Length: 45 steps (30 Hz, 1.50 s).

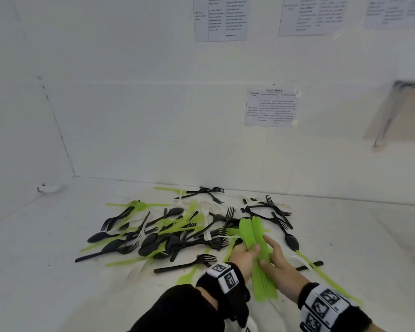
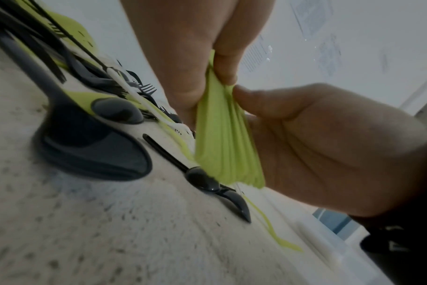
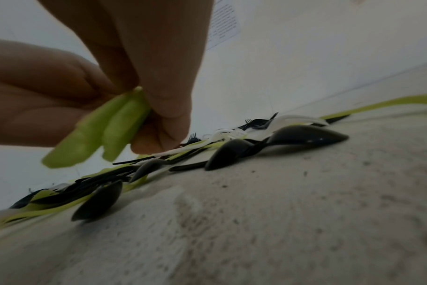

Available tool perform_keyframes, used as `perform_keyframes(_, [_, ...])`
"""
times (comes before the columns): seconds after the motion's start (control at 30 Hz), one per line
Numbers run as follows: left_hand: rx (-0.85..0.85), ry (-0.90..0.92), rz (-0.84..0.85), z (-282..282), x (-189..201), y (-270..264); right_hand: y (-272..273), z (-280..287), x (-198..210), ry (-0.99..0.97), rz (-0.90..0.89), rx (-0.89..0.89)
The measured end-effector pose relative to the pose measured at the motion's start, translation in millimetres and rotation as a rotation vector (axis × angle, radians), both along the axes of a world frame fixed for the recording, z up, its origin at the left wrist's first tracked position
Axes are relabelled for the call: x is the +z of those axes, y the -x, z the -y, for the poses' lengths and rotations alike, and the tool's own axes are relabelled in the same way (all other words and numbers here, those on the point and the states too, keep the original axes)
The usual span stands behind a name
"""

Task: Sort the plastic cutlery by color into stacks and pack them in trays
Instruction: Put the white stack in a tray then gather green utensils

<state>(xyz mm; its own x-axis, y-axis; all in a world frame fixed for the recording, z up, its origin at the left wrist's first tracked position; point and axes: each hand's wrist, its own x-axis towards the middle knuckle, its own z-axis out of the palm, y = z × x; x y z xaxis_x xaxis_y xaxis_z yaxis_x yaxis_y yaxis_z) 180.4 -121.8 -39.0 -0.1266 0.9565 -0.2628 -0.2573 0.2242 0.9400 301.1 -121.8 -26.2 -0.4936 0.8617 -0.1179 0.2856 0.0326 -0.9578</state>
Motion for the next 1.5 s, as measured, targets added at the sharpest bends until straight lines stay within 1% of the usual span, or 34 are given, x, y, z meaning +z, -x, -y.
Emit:
perform_keyframes(0.1, [-0.044,-0.003,-0.046,1,-1,-1,-4,-2,0,0.039,-0.005,-0.069])
perform_keyframes(0.23, [-0.095,-0.019,-0.099,1,-6,-2,-1,0,1,0.073,0.010,-0.077])
perform_keyframes(0.33, [-0.114,-0.044,-0.156,2,-6,2,4,3,1,0.049,0.010,-0.100])
perform_keyframes(0.47, [-0.059,-0.032,-0.043,2,-1,12,17,6,2,0.041,-0.045,-0.158])
perform_keyframes(0.57, [-0.025,0.012,-0.019,3,4,23,29,6,6,0.063,-0.096,-0.172])
perform_keyframes(0.67, [-0.036,0.014,-0.018,2,9,36,40,6,12,0.060,-0.127,-0.178])
perform_keyframes(0.8, [-0.039,-0.017,-0.033,6,13,51,53,8,17,0.007,-0.093,-0.156])
perform_keyframes(0.93, [0.010,-0.003,0.043,15,15,54,65,20,15,-0.099,-0.016,-0.128])
perform_keyframes(1.03, [0.019,0.013,0.089,20,18,55,68,23,10,-0.125,-0.013,-0.155])
perform_keyframes(1.17, [-0.009,0.027,0.213,27,18,49,60,20,8,-0.106,-0.034,-0.182])
perform_keyframes(1.27, [-0.012,0.006,0.222,27,18,36,51,23,12,-0.085,-0.015,-0.142])
perform_keyframes(1.33, [-0.017,-0.005,0.223,26,19,24,41,23,14,-0.079,-0.010,-0.149])
perform_keyframes(1.4, [-0.042,-0.003,0.240,24,22,11,30,24,16,-0.092,0.006,-0.192])
perform_keyframes(1.5, [-0.075,-0.024,0.260,20,28,-13,7,20,18,-0.164,0.071,-0.306])
